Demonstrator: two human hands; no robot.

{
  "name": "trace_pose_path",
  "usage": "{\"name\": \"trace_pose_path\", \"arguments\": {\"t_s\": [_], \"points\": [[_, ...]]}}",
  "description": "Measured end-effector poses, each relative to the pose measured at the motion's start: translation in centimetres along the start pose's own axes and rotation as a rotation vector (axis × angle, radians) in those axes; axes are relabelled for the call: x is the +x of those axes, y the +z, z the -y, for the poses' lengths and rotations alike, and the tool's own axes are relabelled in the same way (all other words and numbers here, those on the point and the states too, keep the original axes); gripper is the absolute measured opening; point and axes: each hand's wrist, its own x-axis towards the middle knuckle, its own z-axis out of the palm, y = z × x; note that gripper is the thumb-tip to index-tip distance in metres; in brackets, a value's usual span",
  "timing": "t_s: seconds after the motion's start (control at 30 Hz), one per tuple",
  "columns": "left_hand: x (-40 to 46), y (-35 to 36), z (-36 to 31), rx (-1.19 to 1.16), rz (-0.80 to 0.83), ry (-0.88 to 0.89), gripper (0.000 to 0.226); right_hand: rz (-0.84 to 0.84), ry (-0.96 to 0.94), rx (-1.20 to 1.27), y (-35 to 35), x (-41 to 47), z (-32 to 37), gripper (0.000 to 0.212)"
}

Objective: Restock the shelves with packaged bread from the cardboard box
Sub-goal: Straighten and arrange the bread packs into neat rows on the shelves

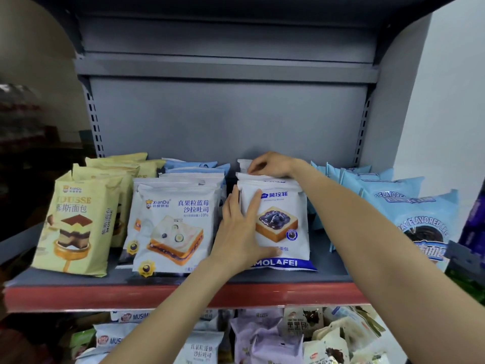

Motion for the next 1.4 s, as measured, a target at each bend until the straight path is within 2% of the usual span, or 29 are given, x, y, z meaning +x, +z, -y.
{"name": "trace_pose_path", "arguments": {"t_s": [0.1, 0.27, 0.37, 0.47, 0.53, 0.63, 0.67, 0.73, 0.83, 0.93, 1.03, 1.13, 1.27, 1.4], "points": [[-0.1, -0.1, -0.1, 0.035, -0.015, 0.0, 0.123, -0.094, -0.048, -0.02, 0.4, 0.4, -0.4, 0.004], [0.6, 0.2, -0.4, 0.172, -0.067, 0.033, 0.121, -0.284, -0.058, -0.215, -0.6, 0.0, -1.0, 0.007], [1.2, 0.7, -0.6, 0.186, -0.094, 0.023, 0.122, -0.235, -0.06, -0.206, -0.6, -0.4, -1.1, 0.005], [1.4, 1.0, -0.8, 0.167, -0.114, 0.017, 0.121, -0.23, -0.046, -0.062, 0.2, -0.8, -0.8, 0.009], [1.2, 1.0, -0.8, 0.113, -0.093, 0.009, 0.122, -0.339, -0.023, -0.091, 0.3, -1.2, -0.6, 0.017], [0.6, 0.2, -1.0, -0.084, -0.033, 0.005, 0.124, -0.639, 0.056, -0.224, -0.2, -2.3, -0.1, 0.026], [0.6, -0.6, -1.2, -0.211, -0.05, -0.001, 0.119, -0.724, 0.096, -0.158, -0.6, -2.6, 0.0, 0.03], [1.7, -2.5, -1.5, -0.459, -0.162, -0.009, 0.098, -0.783, 0.184, 0.087, -1.1, -3.0, 0.0, 0.041], [5.7, -5.2, -1.6, -0.746, -0.271, -0.093, 0.062, -0.675, 0.281, 0.262, -1.3, -3.1, -0.1, 0.055], [9.8, -5.3, -1.4, -0.867, -0.233, -0.219, 0.047, -0.568, 0.372, 0.277, -1.3, -2.6, -0.7, 0.065], [11.9, -3.4, -0.5, -0.906, -0.119, -0.342, 0.049, -0.504, 0.438, 0.256, -1.3, -2.1, -1.2, 0.069], [13.2, -2.0, -0.3, -0.851, -0.011, -0.518, 0.063, -0.482, 0.484, 0.221, -0.9, -1.8, -1.8, 0.07], [14.0, -1.3, -0.1, -0.782, -0.004, -0.382, 0.057, -0.432, 0.415, 0.434, -0.2, -1.6, -2.8, 0.072], [13.7, -0.8, 0.3, -0.767, -0.074, -0.368, 0.062, -0.511, 0.361, 0.543, 0.3, -1.5, -3.0, 0.073]]}}
